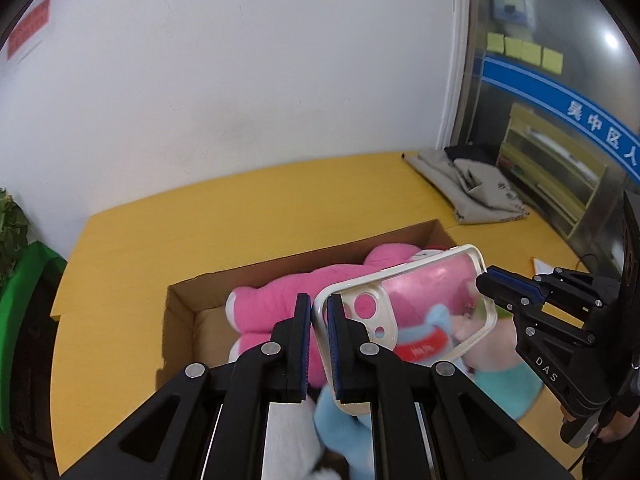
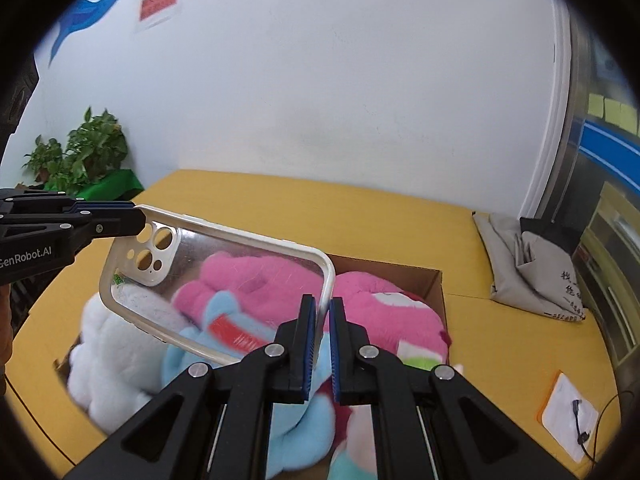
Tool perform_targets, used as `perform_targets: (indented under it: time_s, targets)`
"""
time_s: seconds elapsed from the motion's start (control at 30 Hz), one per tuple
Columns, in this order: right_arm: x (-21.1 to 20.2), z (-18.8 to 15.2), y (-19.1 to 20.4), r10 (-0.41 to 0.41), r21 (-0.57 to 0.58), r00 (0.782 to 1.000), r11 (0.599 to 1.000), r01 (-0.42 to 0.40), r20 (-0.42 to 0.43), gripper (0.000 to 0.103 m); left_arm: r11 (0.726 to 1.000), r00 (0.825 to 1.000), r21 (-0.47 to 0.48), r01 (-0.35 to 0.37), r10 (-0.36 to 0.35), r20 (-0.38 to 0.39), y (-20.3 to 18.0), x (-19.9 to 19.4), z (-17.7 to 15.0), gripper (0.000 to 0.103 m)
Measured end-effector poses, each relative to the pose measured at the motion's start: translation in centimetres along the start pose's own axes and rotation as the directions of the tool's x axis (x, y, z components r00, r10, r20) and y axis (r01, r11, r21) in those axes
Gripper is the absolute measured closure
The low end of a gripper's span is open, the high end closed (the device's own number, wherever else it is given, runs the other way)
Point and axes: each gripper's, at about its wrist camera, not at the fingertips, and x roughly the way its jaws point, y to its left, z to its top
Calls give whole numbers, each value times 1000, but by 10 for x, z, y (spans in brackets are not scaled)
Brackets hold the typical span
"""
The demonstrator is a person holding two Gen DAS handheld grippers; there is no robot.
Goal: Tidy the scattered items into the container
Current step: 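Carry the phone case over the box and open both tools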
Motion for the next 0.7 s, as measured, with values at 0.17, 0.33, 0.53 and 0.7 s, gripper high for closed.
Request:
perform_targets:
  time_s: [0.17,0.33,0.53,0.7]
  targets:
    - [74,-16,-13,-8,31,988,999,13,-154,98,999,989,-54,5,-13,-145,8,77,-11,94]
    - [79,-32,-6,-34,-5,987,999,34,-159,95,994,992,-108,20,-33,-121,10,82,-25,84]
    - [27,-32,-13,-43,45,997,998,46,-59,19,988,999,-148,-33,36,12,21,20,-36,20]
    - [-35,-55,-12,13,87,1000,996,-12,-9,19,985,998,-171,14,-3,63,14,-50,-79,0]
